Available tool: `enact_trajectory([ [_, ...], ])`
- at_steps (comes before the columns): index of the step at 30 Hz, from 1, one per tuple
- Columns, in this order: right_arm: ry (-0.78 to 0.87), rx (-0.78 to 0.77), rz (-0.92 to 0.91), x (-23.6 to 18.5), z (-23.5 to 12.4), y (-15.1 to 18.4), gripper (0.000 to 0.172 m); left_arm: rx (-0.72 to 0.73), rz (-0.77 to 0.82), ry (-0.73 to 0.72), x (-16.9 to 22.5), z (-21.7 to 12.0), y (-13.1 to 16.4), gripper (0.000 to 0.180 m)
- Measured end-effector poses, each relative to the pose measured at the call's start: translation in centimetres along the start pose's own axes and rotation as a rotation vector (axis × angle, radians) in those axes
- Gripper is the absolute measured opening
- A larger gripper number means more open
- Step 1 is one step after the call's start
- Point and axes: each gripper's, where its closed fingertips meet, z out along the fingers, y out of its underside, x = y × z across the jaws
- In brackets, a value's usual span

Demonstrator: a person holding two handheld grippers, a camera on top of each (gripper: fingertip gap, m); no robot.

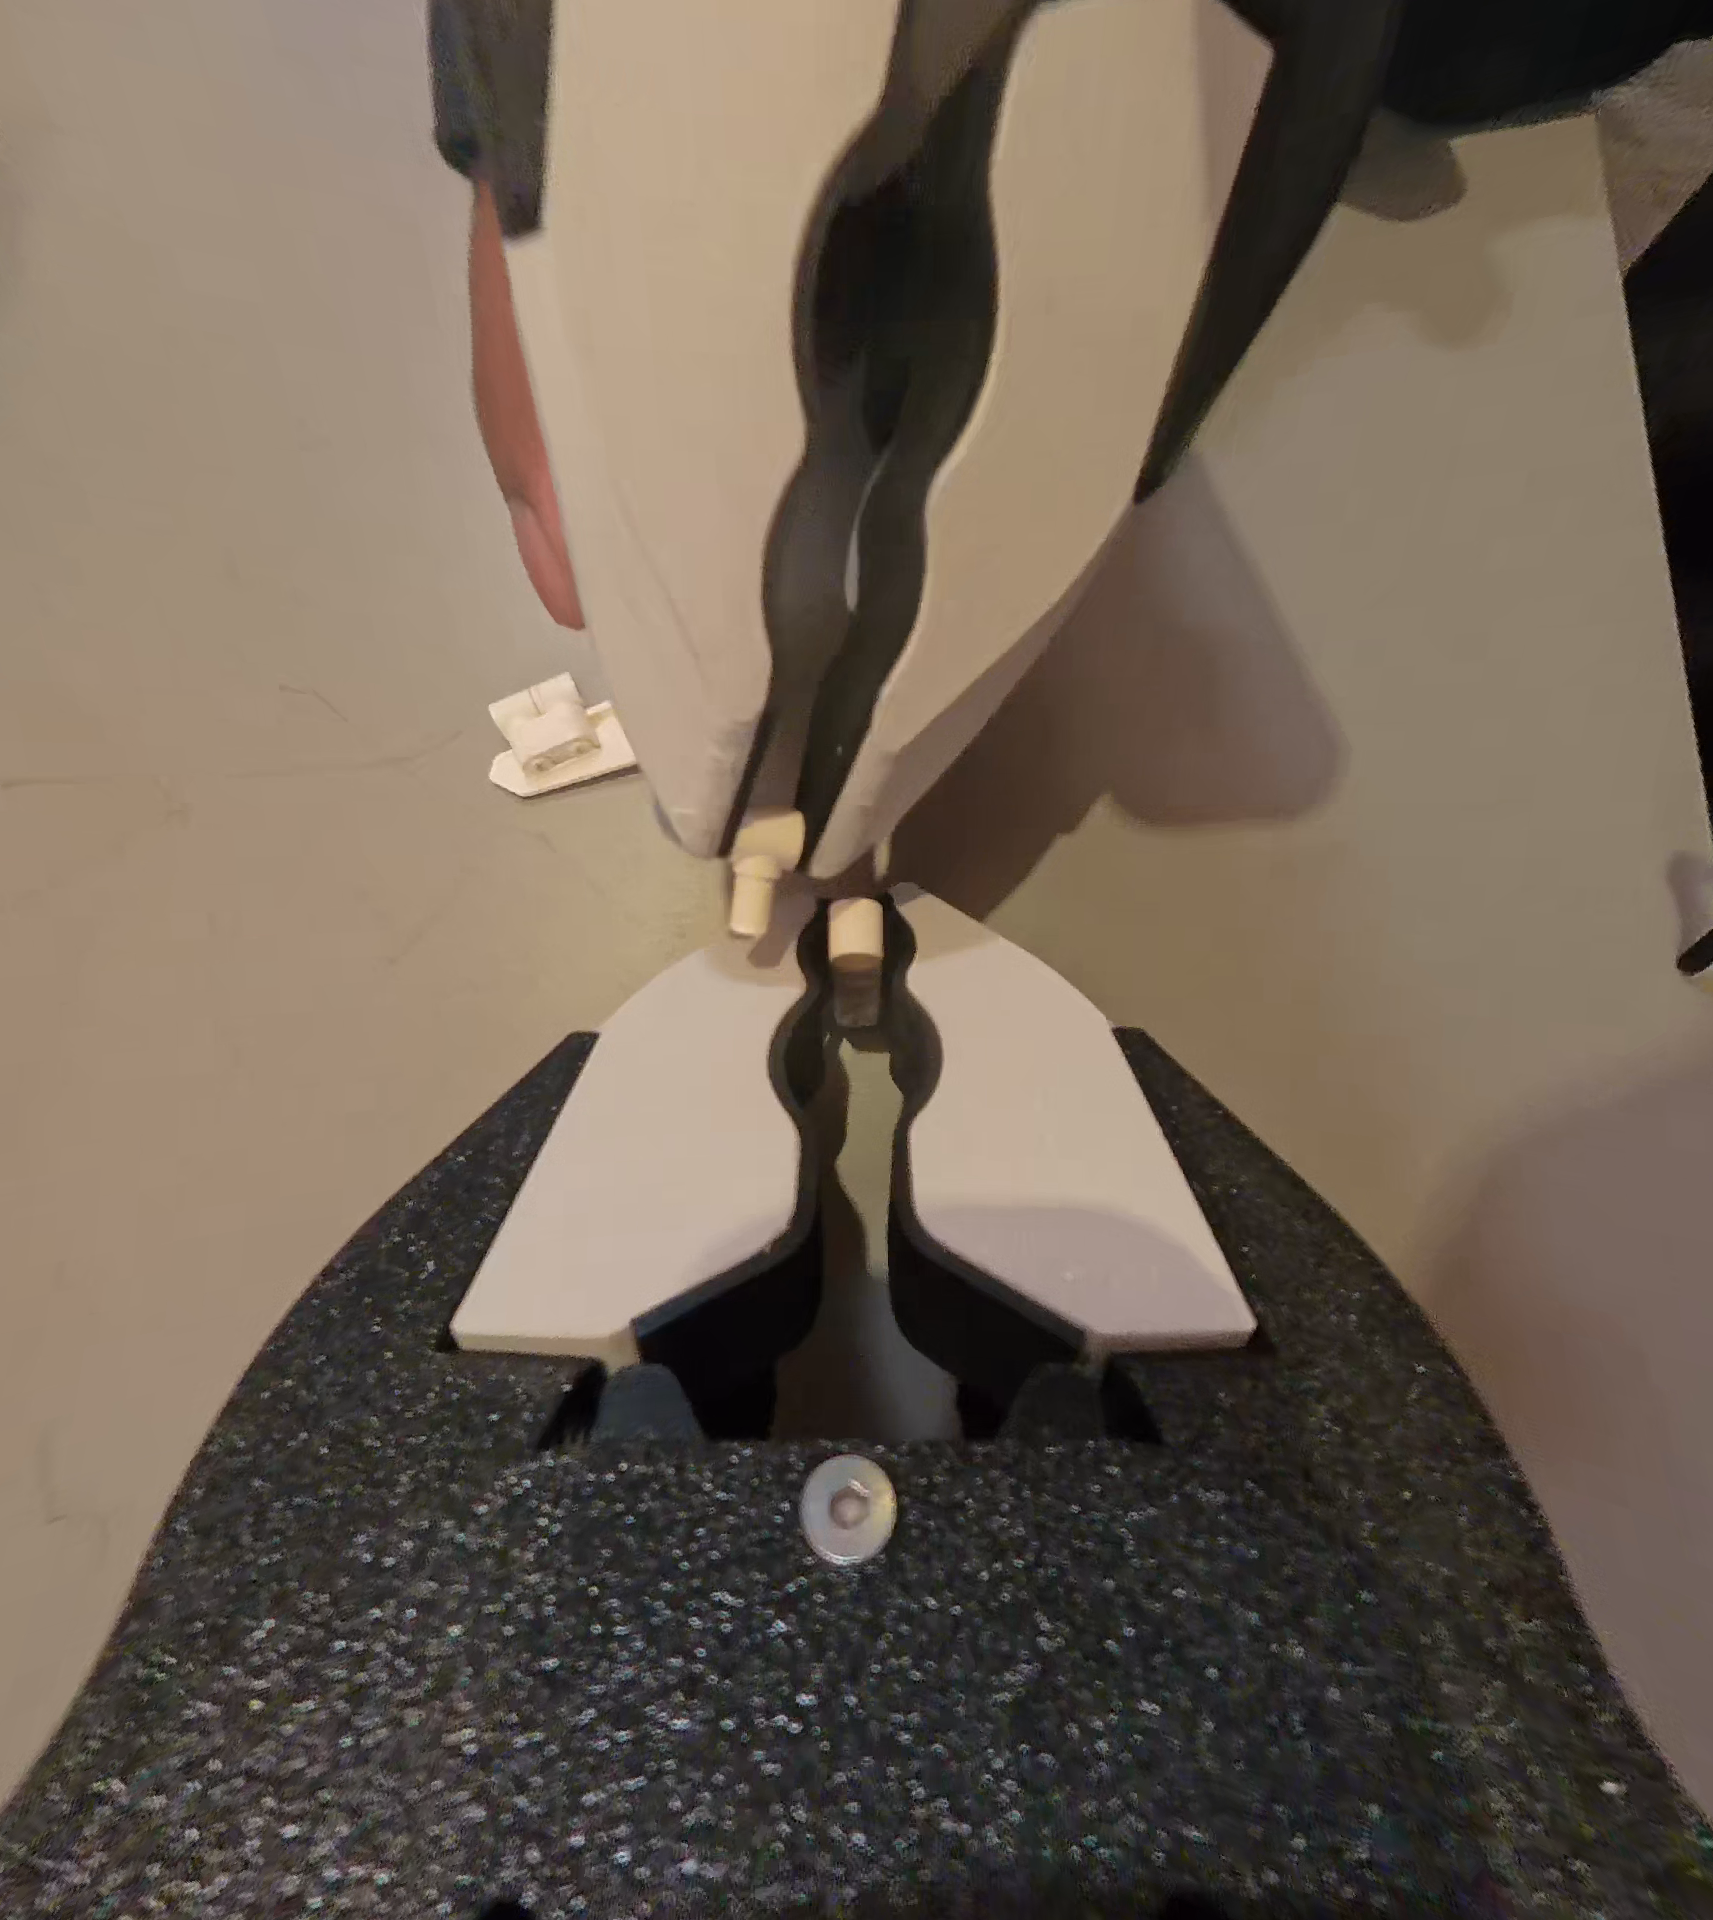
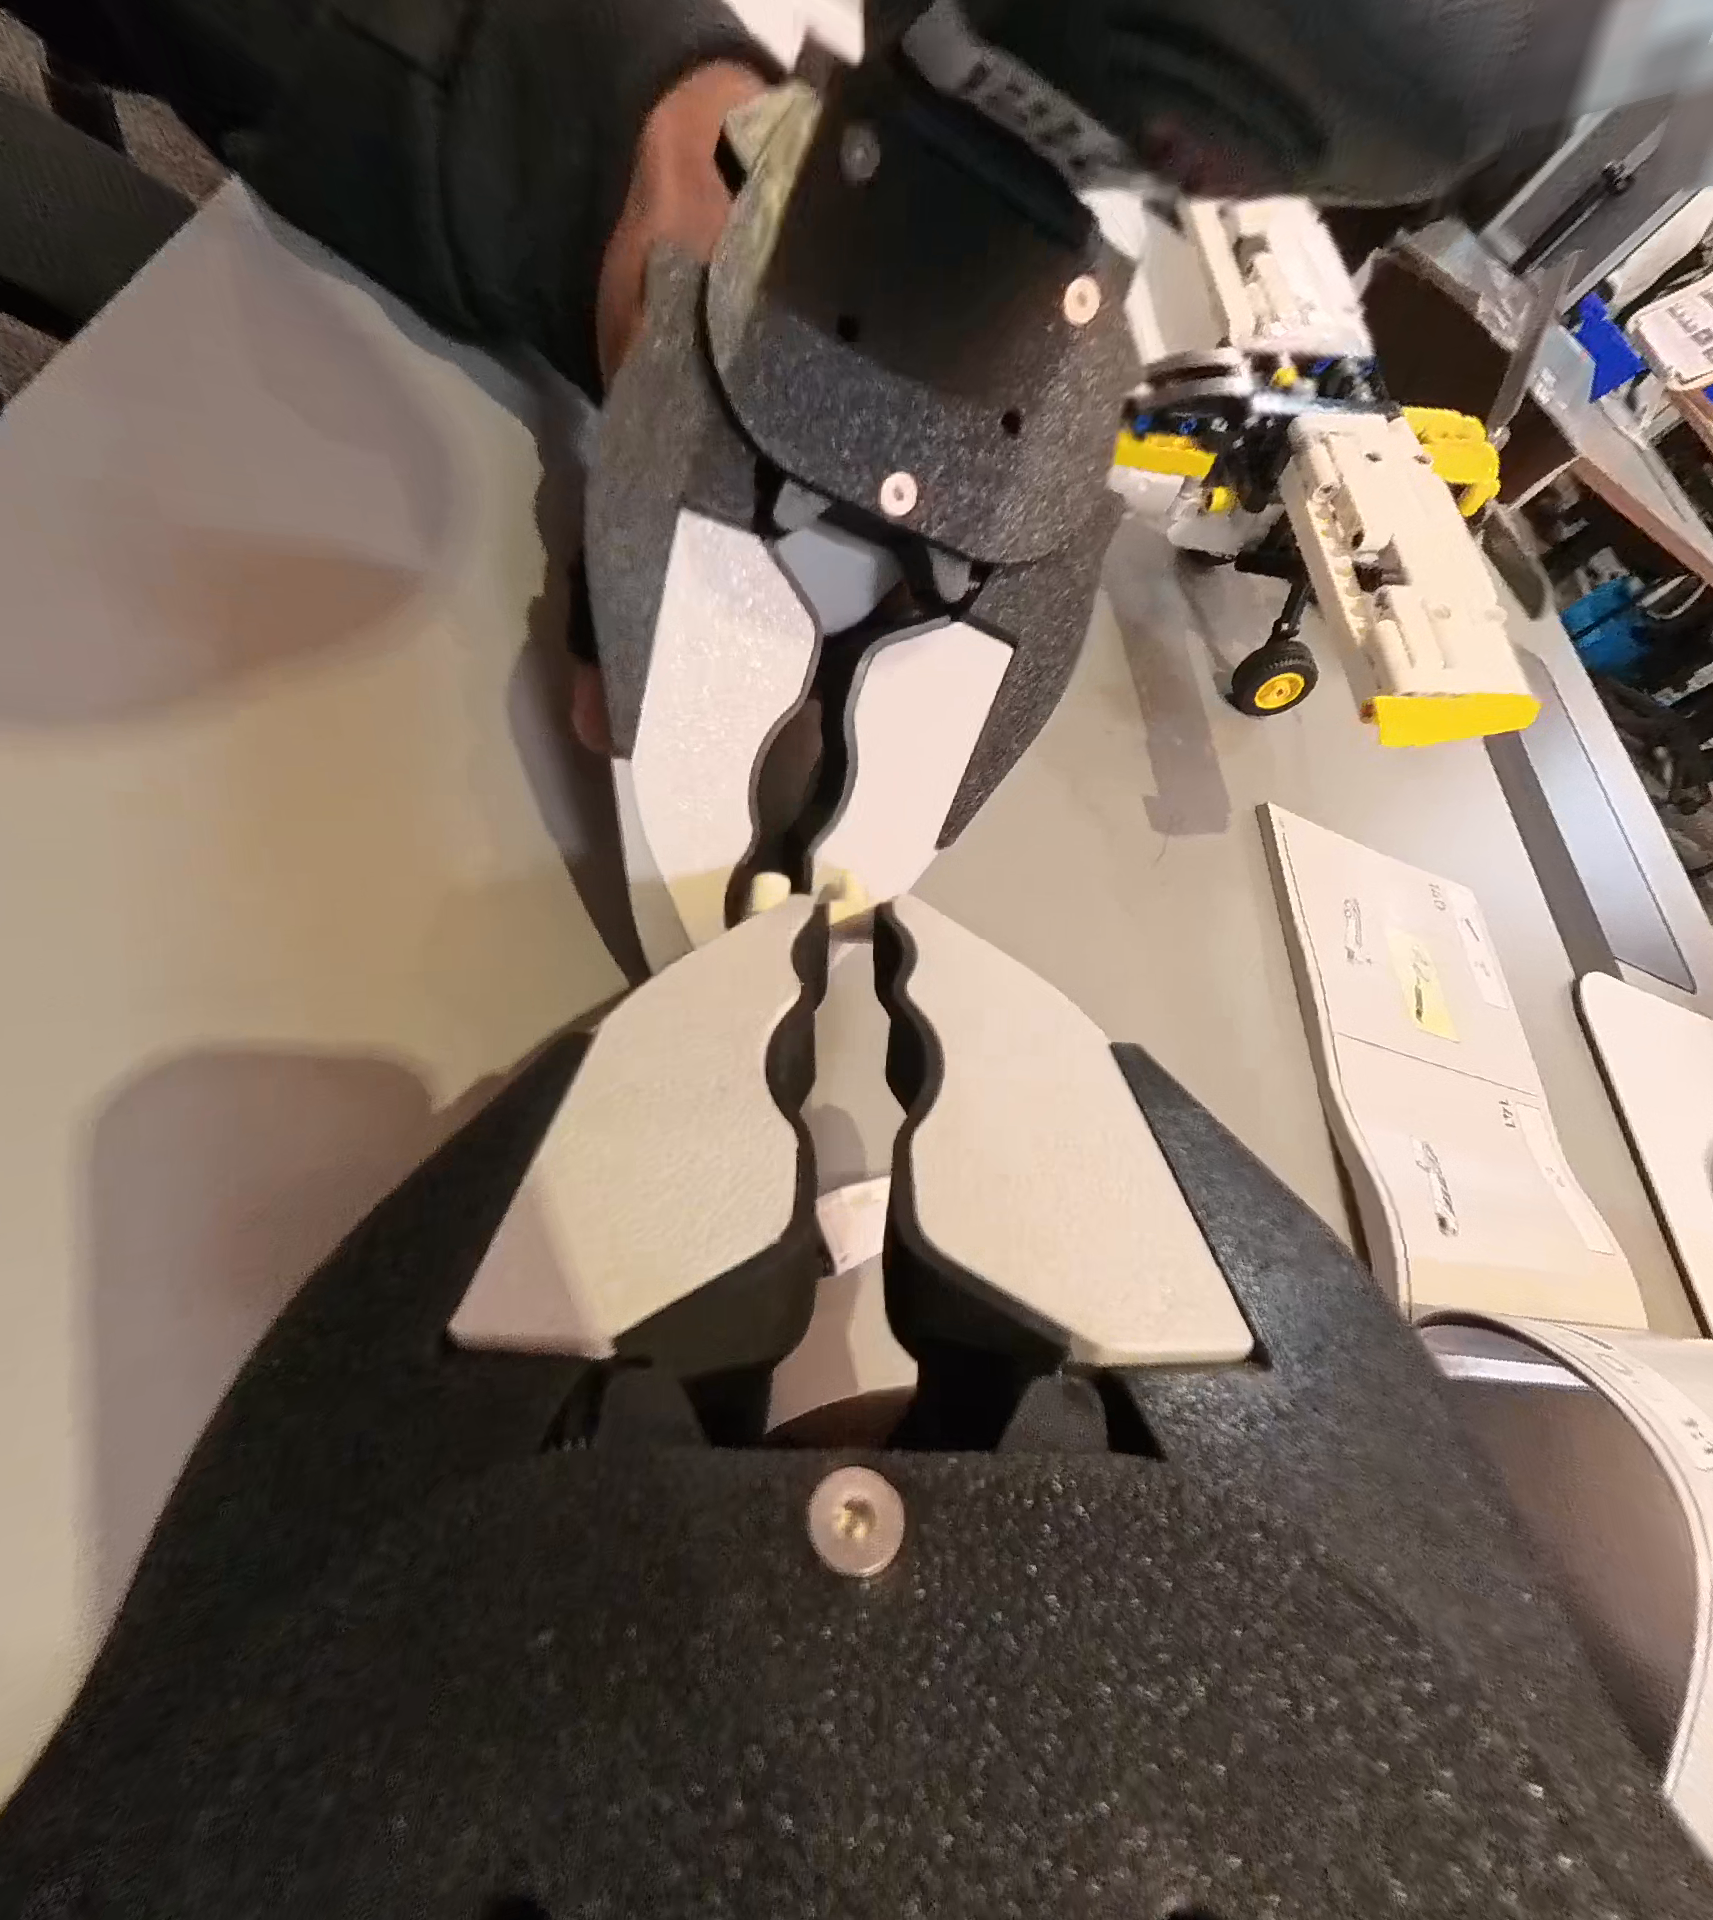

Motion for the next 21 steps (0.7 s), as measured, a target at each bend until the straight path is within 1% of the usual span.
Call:
enact_trajectory([
  [4, -0.031, 0.048, 0.031, -0.4, -0.1, -0.8, 0.008, 0.006, 0.007, 0.005, 0.1, 0.0, 0.0, 0.008],
  [13, -0.05, 0.026, 0.023, -1.1, 0.7, -1.0, 0.008, 0.006, 0.0, 0.017, 0.1, 0.0, 0.1, 0.008],
  [16, -0.064, -0.023, 0.018, -1.3, 0.9, -0.4, 0.008, 0.003, 0.006, 0.01, 0.1, 0.0, 0.1, 0.008],
  [21, -0.077, -0.028, 0.043, -1.4, 0.8, -0.4, 0.008, -0.011, 0.008, 0.013, 0.2, 0.0, 0.3, 0.009],
])
